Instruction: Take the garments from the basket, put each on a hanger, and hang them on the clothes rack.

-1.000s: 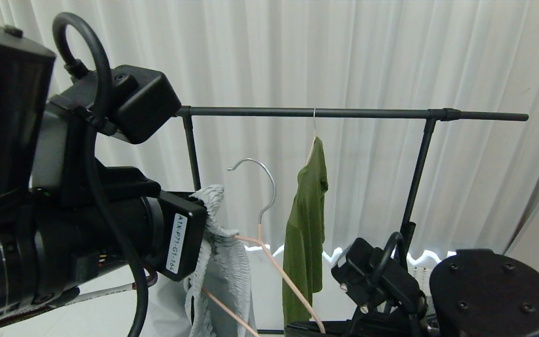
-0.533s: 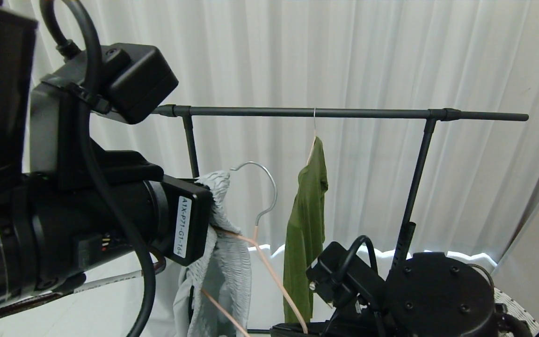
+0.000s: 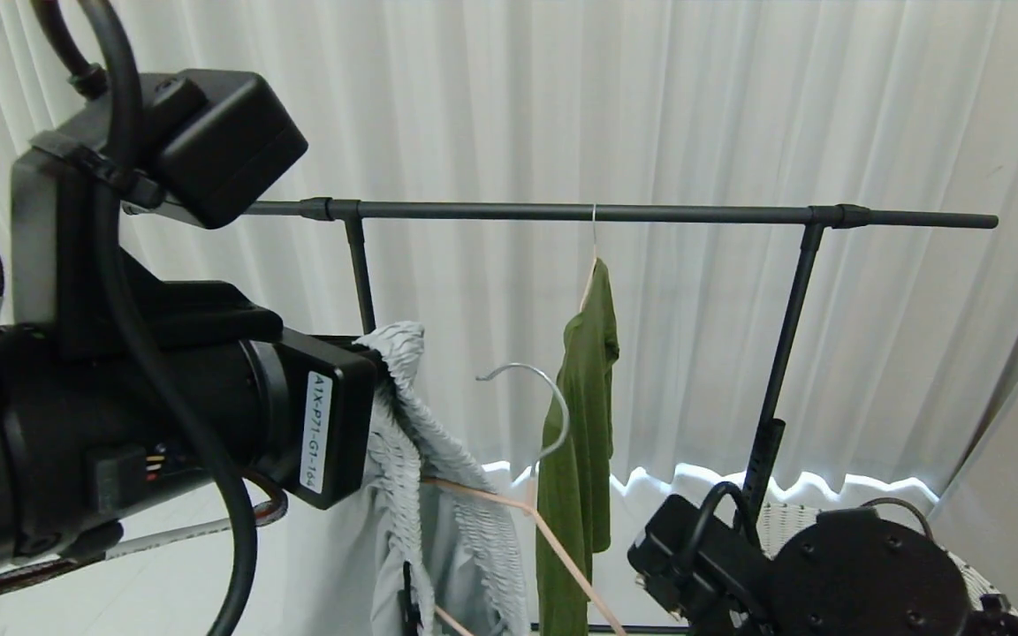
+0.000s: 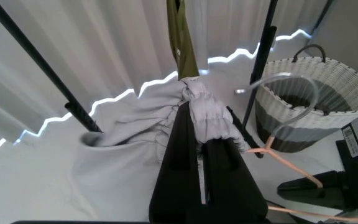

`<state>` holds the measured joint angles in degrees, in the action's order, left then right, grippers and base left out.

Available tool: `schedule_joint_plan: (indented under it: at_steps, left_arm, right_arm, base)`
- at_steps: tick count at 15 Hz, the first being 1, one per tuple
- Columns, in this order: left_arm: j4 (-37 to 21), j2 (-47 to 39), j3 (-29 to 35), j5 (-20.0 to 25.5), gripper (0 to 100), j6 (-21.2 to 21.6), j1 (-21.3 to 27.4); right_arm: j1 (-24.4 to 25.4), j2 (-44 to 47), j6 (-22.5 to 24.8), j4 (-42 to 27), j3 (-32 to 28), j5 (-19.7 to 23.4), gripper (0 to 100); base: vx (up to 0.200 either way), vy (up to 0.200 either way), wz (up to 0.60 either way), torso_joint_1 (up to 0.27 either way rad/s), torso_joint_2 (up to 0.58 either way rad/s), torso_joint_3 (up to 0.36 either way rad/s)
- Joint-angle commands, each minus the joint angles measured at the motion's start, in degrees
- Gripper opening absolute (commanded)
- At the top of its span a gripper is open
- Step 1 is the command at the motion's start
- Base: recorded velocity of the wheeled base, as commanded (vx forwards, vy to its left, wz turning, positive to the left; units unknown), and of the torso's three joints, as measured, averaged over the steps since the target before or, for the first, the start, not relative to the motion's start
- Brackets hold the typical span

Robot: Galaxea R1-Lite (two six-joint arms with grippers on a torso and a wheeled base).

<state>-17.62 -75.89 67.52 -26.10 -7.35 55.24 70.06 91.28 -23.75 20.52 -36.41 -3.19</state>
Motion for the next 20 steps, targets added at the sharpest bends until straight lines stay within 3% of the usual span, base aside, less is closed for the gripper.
schedule_joint_plan:
  at_steps: [1, 3, 5, 9, 13, 20]
  left_arm:
    - [0.0, 0.3, 0.2, 0.0, 0, 0.0, 0.0]
    - [0.0, 0.1, 0.2, 0.2, 0, -0.1, 0.5]
    - [0.3, -0.3, -1.0, 0.5, 0, -0.8, 4.4]
    - [4.1, -2.1, -2.6, 0.3, 0, -1.3, 4.6]
    - [4.1, -1.6, -3.5, 0.0, 0, -1.2, 4.6]
    - [4.2, -1.0, -4.4, -2.5, 0, -1.1, 3.3]
  right_arm:
    - [-0.2, -3.9, 0.0, -0.9, 1.9, -0.1, 0]
    - [-0.4, -4.4, 0.0, -1.0, 2.0, -0.1, 0]
    - [-0.4, -3.3, 0.0, -0.9, -0.5, -0.1, 0]
    - [0.3, -2.2, 0.0, -0.6, -4.1, -0.4, 0]
    - [0.3, -2.5, -0.5, 0.0, -3.7, -4.8, 0]
    - [0.3, -5.2, -0.1, 8.9, -1.5, -9.2, 0]
  base:
    - [0.000, 0.000, 0.00, 0.000, 0.00, 0.000]
    - [0.000, 0.000, 0.00, 0.000, 0.00, 0.000]
    - [0.000, 0.000, 0.00, 0.000, 0.00, 0.000]
    - [0.000, 0.000, 0.00, 0.000, 0.00, 0.000]
    - [0.000, 0.000, 0.00, 0.000, 0.00, 0.000]
    - [0.000, 0.000, 0.00, 0.000, 0.00, 0.000]
